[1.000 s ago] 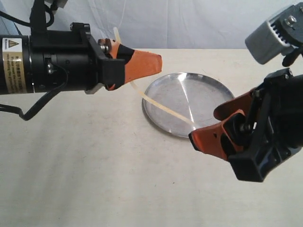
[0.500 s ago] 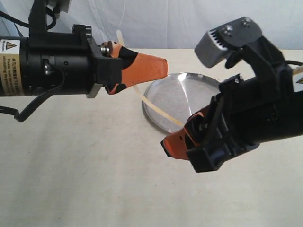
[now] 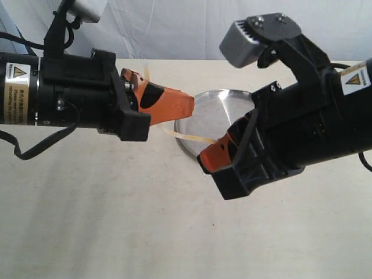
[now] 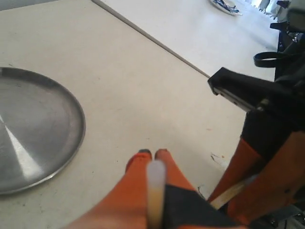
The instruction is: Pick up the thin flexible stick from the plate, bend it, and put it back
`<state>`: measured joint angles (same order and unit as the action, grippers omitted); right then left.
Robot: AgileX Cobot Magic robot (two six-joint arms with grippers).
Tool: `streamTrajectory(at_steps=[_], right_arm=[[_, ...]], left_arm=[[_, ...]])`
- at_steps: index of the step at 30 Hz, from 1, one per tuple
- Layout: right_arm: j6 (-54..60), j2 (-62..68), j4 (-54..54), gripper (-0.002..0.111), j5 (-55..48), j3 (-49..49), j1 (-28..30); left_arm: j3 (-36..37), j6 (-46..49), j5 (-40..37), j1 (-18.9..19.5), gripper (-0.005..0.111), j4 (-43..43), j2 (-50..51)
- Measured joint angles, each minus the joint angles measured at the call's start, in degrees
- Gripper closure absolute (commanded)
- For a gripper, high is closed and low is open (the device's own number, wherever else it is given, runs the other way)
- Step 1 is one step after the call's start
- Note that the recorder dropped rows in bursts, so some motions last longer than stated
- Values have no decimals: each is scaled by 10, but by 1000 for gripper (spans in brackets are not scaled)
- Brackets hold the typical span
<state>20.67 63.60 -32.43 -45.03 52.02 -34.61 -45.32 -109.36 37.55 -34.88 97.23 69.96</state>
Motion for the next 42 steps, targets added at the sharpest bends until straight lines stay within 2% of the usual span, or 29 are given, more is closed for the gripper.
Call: streamTrajectory(at_steps=[6, 13, 17, 20, 23, 27, 29, 38, 42], right_arm=[[0, -19, 3, 107, -7, 5, 0], [1, 13, 18, 107, -40, 8, 0], [7, 23, 13, 107, -40, 8, 0], [9, 23, 19, 107, -33, 8, 0], [-18, 21, 58, 107, -25, 8, 0], [-78, 21, 136, 109, -21, 11, 0], [-89, 21, 156, 109, -21, 11, 0], [-105, 32, 189, 109, -20, 11, 0], [-144, 42, 239, 109, -9, 11, 0]], left_arm=[[0, -2, 1, 0, 107, -3, 0], [0, 14, 41, 0, 107, -141, 0], [0, 29, 32, 0, 106, -129, 0], [0, 17, 6, 0, 99, -98, 0], [0, 8, -10, 0, 84, -85, 0], [1, 7, -20, 0, 57, -83, 0], [1, 6, -24, 0, 49, -86, 0], [0, 4, -59, 0, 47, -113, 0], [-31, 4, -85, 0, 47, -115, 0]])
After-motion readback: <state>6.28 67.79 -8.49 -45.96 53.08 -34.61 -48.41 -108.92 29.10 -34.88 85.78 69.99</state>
